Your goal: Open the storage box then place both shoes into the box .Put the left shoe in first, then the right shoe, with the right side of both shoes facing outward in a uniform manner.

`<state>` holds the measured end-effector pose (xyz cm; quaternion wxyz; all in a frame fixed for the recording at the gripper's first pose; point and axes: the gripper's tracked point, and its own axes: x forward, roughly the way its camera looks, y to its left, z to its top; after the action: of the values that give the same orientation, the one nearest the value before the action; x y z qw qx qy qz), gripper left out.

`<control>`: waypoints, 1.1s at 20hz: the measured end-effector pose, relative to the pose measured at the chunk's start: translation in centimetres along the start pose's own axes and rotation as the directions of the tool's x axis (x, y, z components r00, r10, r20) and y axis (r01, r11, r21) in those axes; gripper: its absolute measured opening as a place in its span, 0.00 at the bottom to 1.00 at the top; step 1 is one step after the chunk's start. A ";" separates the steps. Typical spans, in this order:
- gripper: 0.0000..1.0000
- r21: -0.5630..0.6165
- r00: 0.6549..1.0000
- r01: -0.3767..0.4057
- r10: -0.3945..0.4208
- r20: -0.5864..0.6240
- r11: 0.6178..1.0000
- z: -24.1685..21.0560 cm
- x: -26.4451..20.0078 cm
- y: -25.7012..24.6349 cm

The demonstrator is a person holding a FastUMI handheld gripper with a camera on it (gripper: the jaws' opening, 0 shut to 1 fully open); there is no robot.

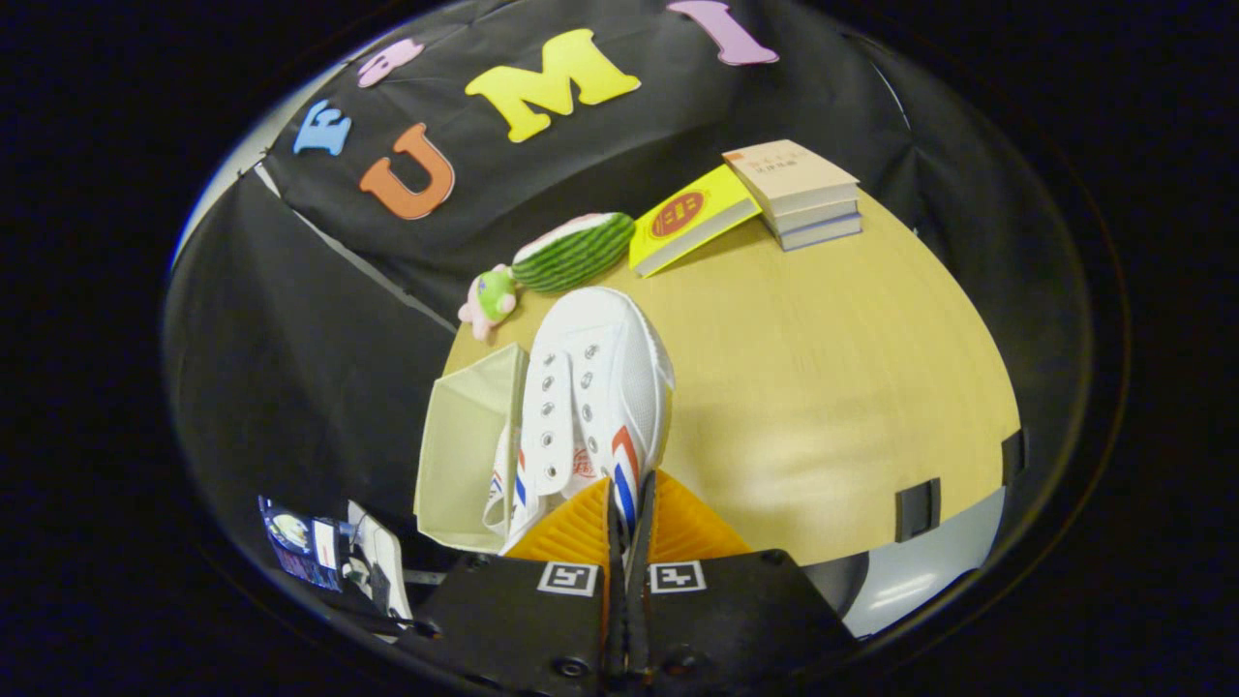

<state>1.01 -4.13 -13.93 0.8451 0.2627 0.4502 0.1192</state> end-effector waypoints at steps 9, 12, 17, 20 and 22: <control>0.06 -0.065 0.999 -0.020 0.017 -0.038 0.998 -1.9 5.5 11.0; 0.06 -0.056 0.998 0.007 -0.010 -0.057 0.998 -2.6 7.8 11.8; 0.06 -0.040 0.995 0.042 -0.046 -0.090 0.998 -3.7 10.9 12.1; 0.06 -0.053 0.994 0.038 -0.043 -0.096 0.998 -4.2 11.6 12.6; 0.07 -0.050 0.994 0.039 -0.044 -0.100 0.998 -4.5 11.8 12.7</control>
<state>4.49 13.12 -17.24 0.8297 0.2264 0.4946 0.1253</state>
